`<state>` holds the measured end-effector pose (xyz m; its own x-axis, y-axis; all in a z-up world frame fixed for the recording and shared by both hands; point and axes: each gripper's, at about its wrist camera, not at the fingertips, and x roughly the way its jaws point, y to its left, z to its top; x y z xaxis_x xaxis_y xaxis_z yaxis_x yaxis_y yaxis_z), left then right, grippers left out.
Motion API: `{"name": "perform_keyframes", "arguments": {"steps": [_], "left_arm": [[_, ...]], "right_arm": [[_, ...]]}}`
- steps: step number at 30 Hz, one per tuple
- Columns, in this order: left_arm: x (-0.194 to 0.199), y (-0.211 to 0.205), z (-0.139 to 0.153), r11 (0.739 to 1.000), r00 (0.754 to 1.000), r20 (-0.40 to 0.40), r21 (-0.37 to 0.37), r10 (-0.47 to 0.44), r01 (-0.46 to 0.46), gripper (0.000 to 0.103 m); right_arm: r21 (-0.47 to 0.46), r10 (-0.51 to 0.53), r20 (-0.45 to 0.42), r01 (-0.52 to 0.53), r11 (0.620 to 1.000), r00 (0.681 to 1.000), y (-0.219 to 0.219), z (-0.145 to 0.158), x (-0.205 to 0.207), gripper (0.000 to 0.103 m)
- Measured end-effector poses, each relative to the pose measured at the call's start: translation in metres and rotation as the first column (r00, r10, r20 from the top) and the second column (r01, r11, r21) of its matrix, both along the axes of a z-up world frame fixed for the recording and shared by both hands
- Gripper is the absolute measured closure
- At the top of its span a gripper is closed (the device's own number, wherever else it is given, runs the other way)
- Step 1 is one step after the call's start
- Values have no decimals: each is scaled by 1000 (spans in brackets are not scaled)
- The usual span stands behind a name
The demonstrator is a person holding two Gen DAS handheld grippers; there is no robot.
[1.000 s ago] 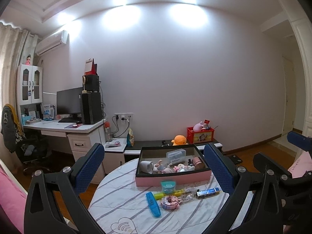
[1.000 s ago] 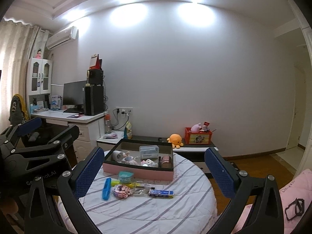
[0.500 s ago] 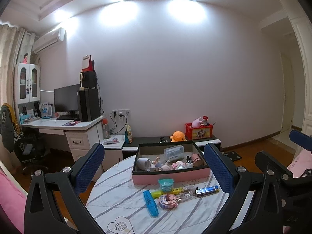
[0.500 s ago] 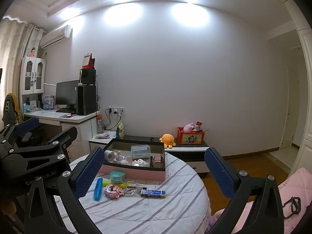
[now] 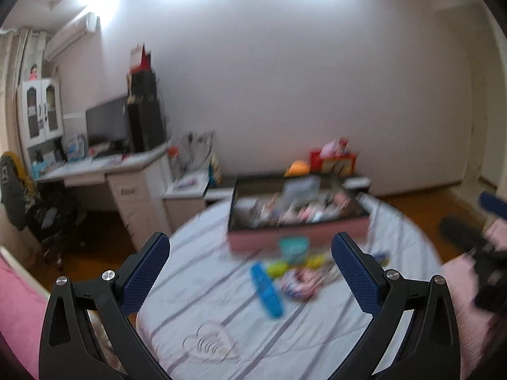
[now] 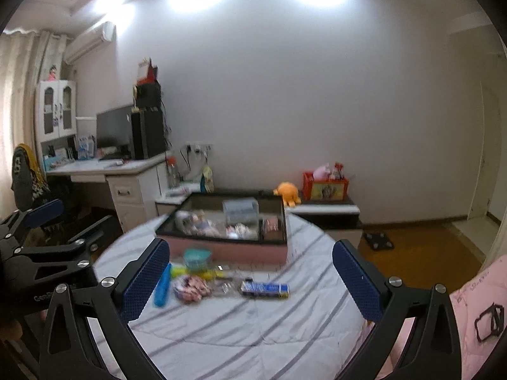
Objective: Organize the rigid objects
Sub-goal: 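Reach the left tool to the blue highlighter while the right tool reaches the blue harmonica box, then grasp the blue highlighter with the left tool while the right tool grasps the blue harmonica box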
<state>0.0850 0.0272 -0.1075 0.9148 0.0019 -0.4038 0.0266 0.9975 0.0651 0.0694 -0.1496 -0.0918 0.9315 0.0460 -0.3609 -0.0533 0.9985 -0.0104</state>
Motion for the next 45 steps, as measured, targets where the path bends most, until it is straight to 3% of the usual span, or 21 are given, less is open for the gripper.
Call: {"name": "perform_keyframes", "arguments": {"steps": [5,9,14,20,25,27,29,31,33,35,45], "left_arm": [[41,12,-57,999,980,-195,-4,32,-34,0],[62,21,-89,997,953,-296,-6,66,-71,0],[87,22,-105,995,936,-350,-74,30,-60,0],[116,14,-116,997,922,-387,-53,31,-56,0],[138,13,-134,997,870,-492,-47,25,-55,0],[140,14,-133,998,875,-483,-55,9,-41,1],[142,14,-133,998,877,-481,-63,-8,-25,9],[140,12,-129,997,887,-459,-70,-49,19,30],[139,11,-127,997,891,-449,-69,-71,44,59],[140,11,-125,997,895,-441,-59,-63,41,76],[115,18,-125,999,905,-424,-10,-36,35,76]], "right_arm": [[20,-13,-121,16,1000,993,-13,-37,30,0],[24,-18,-202,23,999,979,-19,-62,49,0],[41,-27,-282,40,998,959,-29,-90,71,0],[50,-37,-328,57,997,944,-40,-106,88,0],[52,-47,-352,70,996,935,-48,-112,96,0],[52,-53,-360,77,996,931,-51,-115,100,0],[52,-55,-371,80,995,927,-54,-118,105,0],[47,-56,-386,80,996,921,-55,-121,111,0],[37,-54,-396,75,996,917,-55,-124,117,0],[25,-38,-431,54,998,902,-52,-128,127,0],[10,34,-501,-34,999,865,-23,-132,165,0]]}}
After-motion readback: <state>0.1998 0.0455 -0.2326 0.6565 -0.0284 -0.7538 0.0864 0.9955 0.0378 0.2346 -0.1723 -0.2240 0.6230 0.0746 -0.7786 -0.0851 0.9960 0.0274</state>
